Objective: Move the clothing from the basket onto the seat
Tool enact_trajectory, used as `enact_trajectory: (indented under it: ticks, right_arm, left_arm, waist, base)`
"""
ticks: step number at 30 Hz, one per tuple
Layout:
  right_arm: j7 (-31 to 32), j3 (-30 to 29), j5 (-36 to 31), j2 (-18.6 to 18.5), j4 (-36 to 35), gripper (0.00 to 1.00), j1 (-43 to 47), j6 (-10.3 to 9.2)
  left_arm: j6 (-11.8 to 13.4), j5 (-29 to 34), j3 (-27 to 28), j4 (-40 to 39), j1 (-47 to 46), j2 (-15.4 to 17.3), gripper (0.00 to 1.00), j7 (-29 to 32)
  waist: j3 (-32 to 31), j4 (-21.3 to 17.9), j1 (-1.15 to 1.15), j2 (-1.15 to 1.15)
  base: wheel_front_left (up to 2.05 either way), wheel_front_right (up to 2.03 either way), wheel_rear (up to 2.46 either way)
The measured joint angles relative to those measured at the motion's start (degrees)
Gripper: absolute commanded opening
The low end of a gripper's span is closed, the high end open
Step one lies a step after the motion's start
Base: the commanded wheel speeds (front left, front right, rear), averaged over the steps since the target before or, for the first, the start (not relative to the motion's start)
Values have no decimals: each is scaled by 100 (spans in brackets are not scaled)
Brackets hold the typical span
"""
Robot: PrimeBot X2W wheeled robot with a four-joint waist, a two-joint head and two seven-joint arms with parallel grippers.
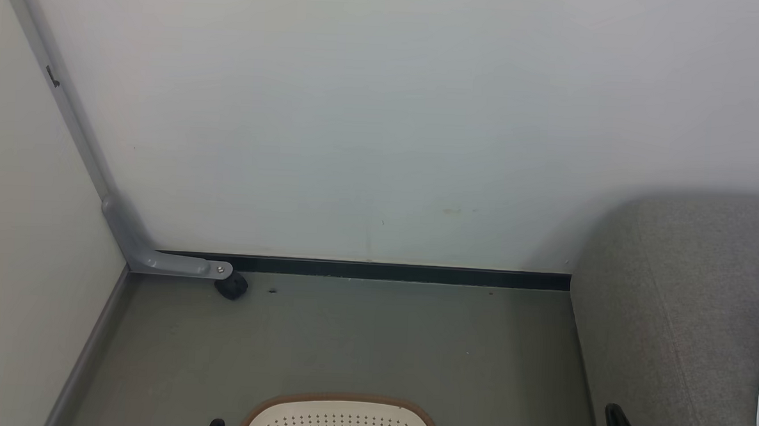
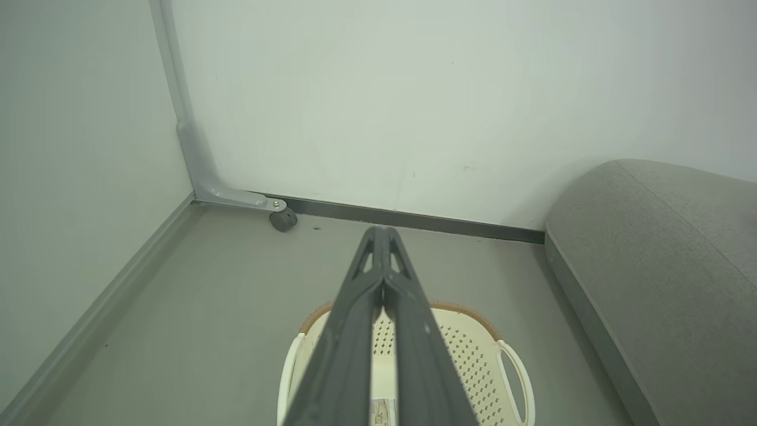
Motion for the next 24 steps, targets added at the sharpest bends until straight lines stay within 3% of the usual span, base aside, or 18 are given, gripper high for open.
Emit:
enact_trajectory:
  ticks: [24]
  right_arm:
    - [588, -349, 2104, 42, 73, 0, -129, 25]
  left_arm:
    - [-98, -1901, 328, -8, -103, -3, 0, 537]
  waist:
    - [35, -43, 1, 0]
  base:
    - [0, 0, 0]
